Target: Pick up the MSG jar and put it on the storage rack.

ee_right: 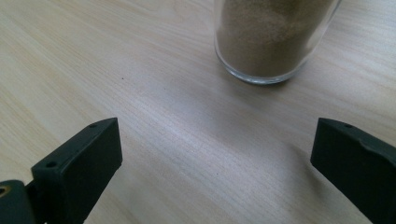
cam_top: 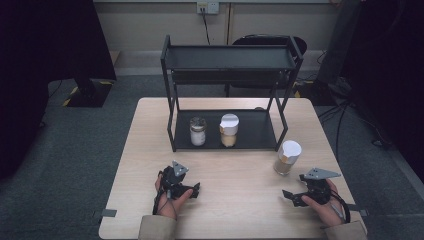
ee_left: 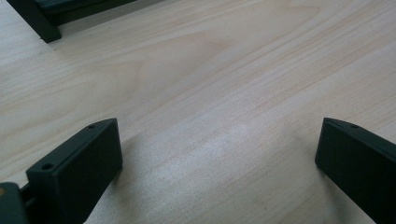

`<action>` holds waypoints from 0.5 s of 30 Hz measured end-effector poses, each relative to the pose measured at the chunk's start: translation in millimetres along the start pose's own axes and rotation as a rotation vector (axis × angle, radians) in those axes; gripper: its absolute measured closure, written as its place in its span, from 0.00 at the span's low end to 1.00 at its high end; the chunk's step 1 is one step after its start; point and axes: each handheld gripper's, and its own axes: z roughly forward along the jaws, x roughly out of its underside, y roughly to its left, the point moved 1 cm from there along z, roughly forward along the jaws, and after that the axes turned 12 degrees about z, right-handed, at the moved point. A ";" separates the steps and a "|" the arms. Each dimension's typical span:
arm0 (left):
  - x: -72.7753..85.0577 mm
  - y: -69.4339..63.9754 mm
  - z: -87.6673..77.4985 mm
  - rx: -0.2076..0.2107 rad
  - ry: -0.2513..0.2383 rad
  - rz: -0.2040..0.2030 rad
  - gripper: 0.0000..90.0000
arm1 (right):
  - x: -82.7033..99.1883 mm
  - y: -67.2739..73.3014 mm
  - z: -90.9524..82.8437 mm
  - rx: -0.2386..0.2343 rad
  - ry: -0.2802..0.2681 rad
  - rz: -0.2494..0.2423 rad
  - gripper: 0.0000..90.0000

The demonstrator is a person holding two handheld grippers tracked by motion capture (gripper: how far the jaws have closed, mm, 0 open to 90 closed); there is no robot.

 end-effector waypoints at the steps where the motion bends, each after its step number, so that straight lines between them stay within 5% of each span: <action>1: 0.0 0.0 0.0 0.000 0.000 0.000 0.00 | 0.4 -0.2 -0.3 0.000 -0.003 0.002 0.01; 15: 0.0 0.0 0.0 0.000 0.000 0.000 0.00 | 1.4 -3.4 -1.8 0.019 0.013 0.010 0.01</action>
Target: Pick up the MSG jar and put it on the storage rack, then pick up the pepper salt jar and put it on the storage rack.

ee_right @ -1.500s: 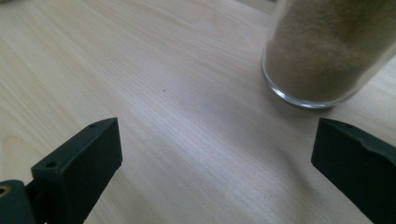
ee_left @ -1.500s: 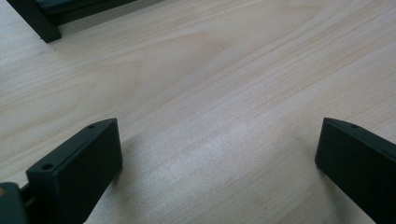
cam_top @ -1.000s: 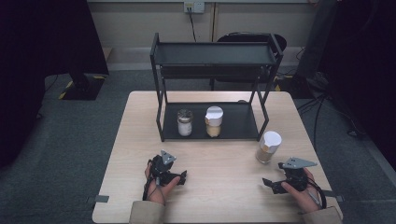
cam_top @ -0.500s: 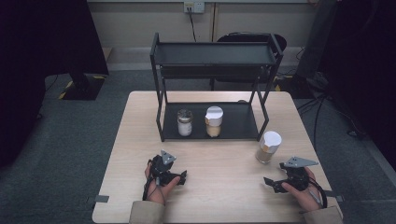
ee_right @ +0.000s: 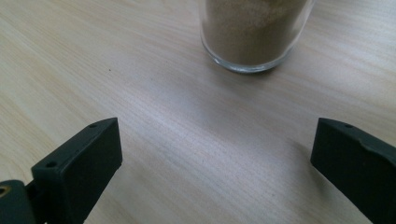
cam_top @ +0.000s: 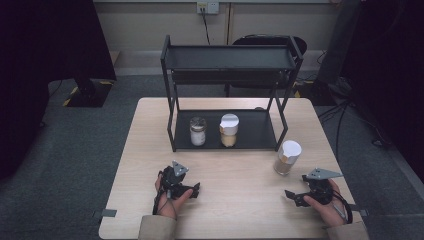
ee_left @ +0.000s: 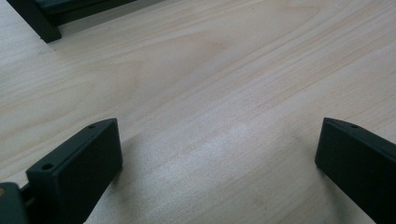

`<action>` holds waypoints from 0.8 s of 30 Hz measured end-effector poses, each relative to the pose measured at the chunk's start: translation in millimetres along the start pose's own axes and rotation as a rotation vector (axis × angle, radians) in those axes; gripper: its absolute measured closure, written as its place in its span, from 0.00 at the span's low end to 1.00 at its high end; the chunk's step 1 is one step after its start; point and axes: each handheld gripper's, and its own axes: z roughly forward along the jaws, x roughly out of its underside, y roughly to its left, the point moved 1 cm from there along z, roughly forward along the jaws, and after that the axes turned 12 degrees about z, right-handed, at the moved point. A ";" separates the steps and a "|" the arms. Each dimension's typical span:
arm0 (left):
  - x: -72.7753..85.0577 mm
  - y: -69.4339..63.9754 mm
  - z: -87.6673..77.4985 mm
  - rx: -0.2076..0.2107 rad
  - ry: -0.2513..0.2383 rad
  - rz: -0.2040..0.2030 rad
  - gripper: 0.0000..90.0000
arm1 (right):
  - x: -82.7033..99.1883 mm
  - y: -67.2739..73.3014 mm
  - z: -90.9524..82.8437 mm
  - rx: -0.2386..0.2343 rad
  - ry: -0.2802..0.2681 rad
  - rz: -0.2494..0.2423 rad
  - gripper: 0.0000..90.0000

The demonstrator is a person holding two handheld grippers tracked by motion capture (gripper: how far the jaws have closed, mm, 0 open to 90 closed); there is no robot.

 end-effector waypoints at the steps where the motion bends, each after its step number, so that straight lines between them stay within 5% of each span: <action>1: 0.0 0.0 0.0 0.000 0.000 0.000 0.00 | -0.3 -0.4 0.6 -0.001 0.005 0.002 0.01; 24: 0.0 0.0 0.0 0.000 0.000 0.000 0.00 | 0.6 2.5 1.5 0.014 0.005 -0.003 0.01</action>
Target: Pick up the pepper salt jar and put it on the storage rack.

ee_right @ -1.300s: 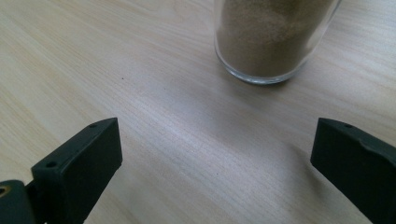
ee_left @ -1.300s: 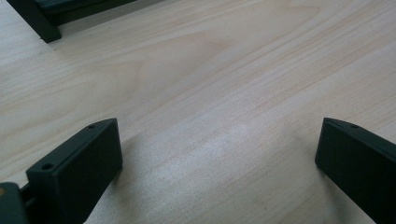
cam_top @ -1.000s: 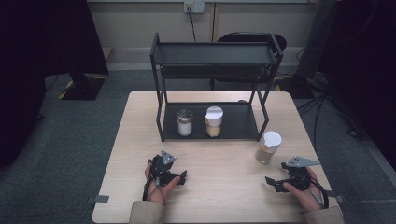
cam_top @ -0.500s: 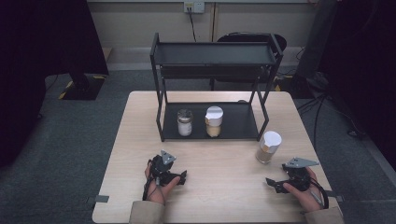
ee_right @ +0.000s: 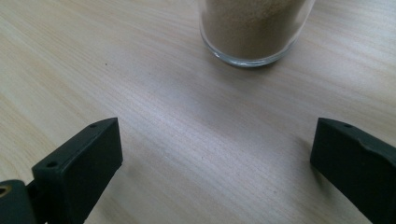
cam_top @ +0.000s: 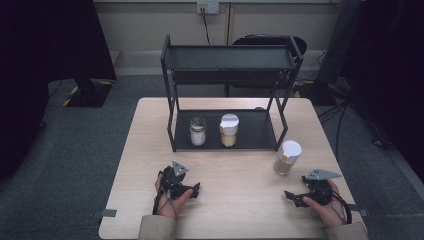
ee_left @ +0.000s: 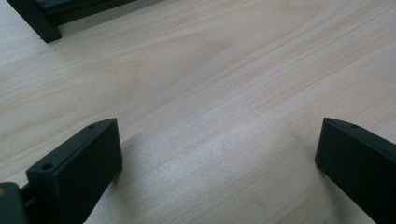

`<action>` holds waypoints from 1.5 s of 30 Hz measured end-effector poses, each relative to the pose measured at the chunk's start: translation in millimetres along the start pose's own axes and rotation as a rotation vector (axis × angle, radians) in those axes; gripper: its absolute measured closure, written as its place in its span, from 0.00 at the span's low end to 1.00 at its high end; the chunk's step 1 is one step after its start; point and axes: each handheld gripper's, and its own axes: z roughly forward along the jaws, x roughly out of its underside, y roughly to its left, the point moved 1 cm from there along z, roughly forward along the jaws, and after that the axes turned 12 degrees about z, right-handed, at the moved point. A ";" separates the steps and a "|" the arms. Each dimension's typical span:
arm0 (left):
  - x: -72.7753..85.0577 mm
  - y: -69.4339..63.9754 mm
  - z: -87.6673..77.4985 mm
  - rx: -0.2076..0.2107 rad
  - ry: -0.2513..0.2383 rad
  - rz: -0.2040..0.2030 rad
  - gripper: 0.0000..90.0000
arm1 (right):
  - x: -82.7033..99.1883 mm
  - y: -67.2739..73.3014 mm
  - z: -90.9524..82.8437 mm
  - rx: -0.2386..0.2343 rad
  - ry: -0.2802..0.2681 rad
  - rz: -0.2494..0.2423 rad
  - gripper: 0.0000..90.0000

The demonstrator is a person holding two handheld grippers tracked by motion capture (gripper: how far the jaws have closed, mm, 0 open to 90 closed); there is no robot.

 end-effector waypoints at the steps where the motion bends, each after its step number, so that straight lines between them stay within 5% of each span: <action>1: 0.0 0.0 0.0 0.000 0.000 0.000 0.00 | 0.2 -0.1 -0.1 0.001 -0.002 0.002 0.01; 26: 0.0 0.0 0.0 0.000 0.000 0.000 0.00 | -22.9 1.0 -5.7 0.004 -0.066 -0.004 0.01; 45: 0.0 0.0 0.0 0.000 0.000 0.000 0.00 | -49.0 2.5 9.9 0.010 -0.104 -0.004 0.04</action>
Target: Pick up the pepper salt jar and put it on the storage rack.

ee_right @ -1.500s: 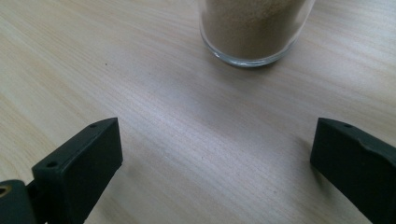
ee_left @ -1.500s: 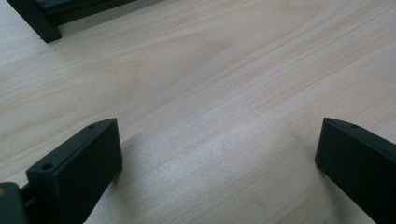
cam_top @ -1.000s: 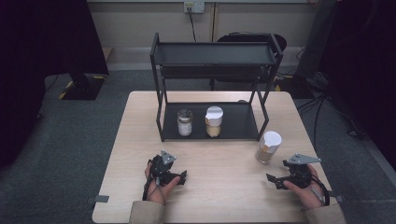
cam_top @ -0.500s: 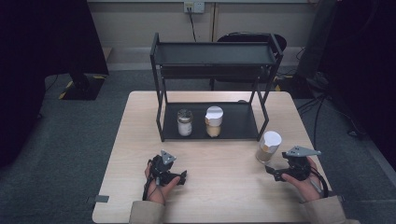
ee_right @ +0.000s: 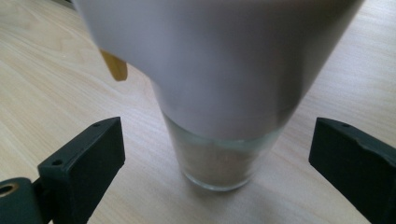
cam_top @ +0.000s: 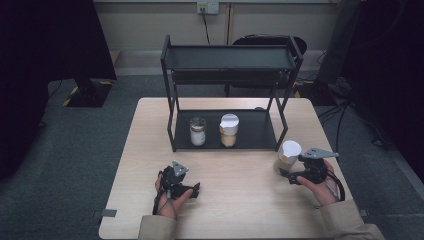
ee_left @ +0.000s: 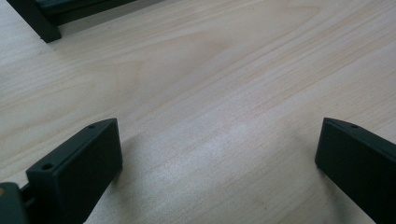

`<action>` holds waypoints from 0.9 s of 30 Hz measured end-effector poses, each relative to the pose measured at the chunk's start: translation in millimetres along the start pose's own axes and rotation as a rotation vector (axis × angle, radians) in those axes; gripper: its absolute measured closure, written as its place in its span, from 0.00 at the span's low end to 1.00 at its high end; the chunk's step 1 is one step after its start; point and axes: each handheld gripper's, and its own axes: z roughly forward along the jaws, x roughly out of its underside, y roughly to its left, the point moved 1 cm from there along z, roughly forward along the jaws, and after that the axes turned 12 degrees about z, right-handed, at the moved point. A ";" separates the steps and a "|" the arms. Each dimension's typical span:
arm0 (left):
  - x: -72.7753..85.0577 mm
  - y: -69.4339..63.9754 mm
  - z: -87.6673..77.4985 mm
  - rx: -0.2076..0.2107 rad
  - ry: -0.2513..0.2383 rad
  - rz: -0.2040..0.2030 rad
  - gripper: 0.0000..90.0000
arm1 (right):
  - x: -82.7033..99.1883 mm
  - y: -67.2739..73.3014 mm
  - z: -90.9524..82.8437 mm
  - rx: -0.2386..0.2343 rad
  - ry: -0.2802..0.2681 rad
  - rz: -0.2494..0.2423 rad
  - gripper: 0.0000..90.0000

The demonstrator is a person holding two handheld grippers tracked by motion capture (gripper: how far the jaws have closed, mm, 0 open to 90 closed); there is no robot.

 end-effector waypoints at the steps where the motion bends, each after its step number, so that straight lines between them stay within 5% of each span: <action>1: 0.0 0.0 0.0 0.000 0.000 0.000 0.00 | -0.5 -0.4 1.1 -0.001 0.000 -0.001 0.04; 27: 0.0 0.0 0.0 0.000 0.000 0.000 0.00 | 3.1 -6.0 13.4 -0.027 -0.066 0.000 0.26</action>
